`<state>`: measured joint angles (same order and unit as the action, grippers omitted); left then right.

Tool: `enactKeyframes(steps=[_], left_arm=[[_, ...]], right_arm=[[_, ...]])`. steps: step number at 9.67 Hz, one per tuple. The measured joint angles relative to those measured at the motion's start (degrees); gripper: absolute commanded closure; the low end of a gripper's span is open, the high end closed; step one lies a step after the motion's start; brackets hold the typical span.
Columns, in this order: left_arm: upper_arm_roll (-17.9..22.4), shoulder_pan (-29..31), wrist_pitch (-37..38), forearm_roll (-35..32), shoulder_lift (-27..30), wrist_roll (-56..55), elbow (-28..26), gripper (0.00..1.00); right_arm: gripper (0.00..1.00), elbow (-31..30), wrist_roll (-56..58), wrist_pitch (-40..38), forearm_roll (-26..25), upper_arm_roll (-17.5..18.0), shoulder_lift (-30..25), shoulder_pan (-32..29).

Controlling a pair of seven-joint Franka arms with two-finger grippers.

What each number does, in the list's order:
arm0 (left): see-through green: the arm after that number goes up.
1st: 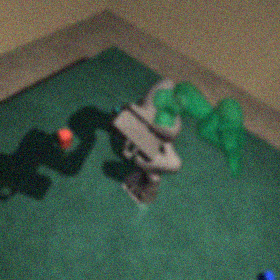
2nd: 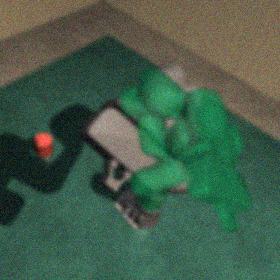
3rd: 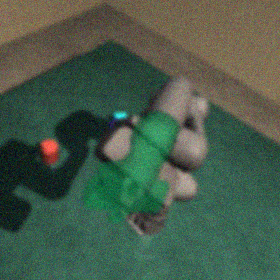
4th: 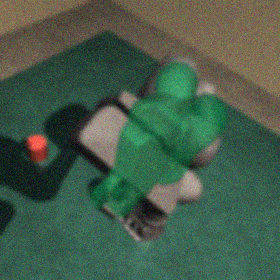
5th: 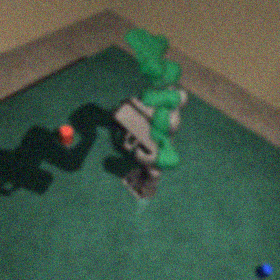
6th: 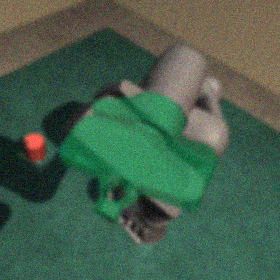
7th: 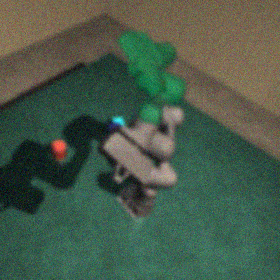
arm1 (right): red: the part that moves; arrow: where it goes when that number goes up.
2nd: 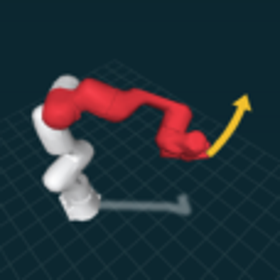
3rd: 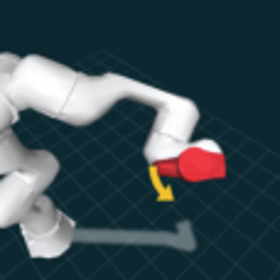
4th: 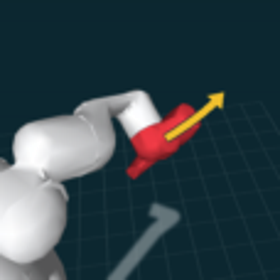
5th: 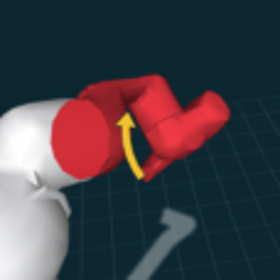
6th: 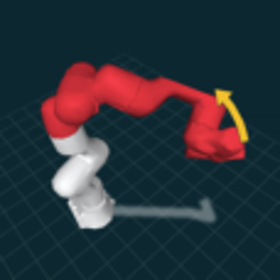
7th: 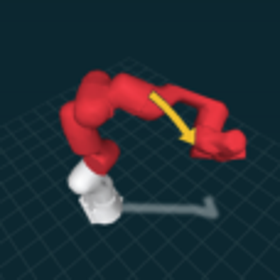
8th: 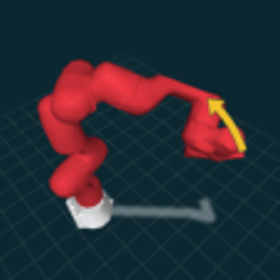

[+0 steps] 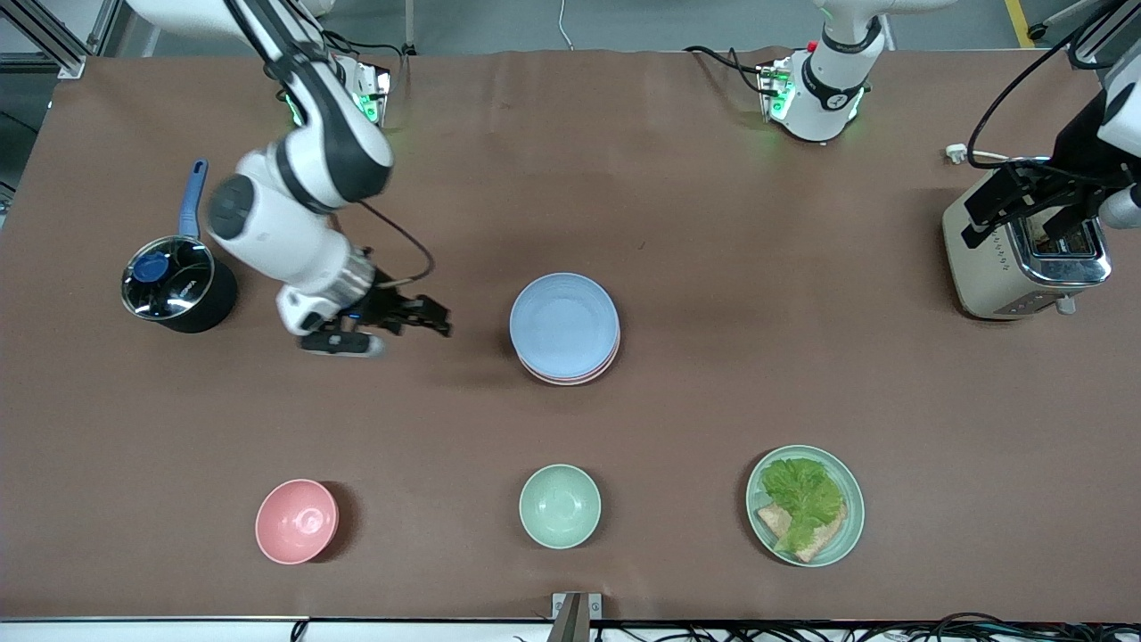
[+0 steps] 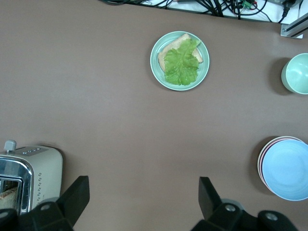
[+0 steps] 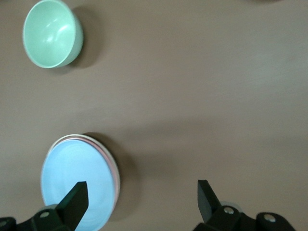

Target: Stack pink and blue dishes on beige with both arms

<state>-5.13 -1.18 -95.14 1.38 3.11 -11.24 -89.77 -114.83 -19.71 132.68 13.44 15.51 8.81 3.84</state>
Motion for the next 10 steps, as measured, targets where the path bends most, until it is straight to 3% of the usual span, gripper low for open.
enactKeyframes(steps=[3, 7, 9, 10], left_arm=[[0.18, -0.1, 1.6, 0.42, -0.39, 1.13, 0.34, 0.0], [0.92, -0.14, 3.85, 1.31, -0.41, 3.54, 0.41, 0.01], [1.05, -0.14, 5.32, 1.31, -0.41, 5.98, 0.42, 0.01], [1.06, -0.14, 5.48, 1.31, -0.41, 6.64, 0.42, 0.01]], right_arm=[[0.0, 5.17, 0.12, -13.13, -9.27, -9.19, -5.52, -1.28], [0.0, 17.9, 8.01, -29.86, -10.4, -19.56, -7.38, -1.58], [0.0, 25.53, 10.09, -39.11, -10.42, -21.86, -7.63, -2.4], [0.0, 27.98, 10.11, -41.75, -10.42, -20.66, -7.73, -4.32]])
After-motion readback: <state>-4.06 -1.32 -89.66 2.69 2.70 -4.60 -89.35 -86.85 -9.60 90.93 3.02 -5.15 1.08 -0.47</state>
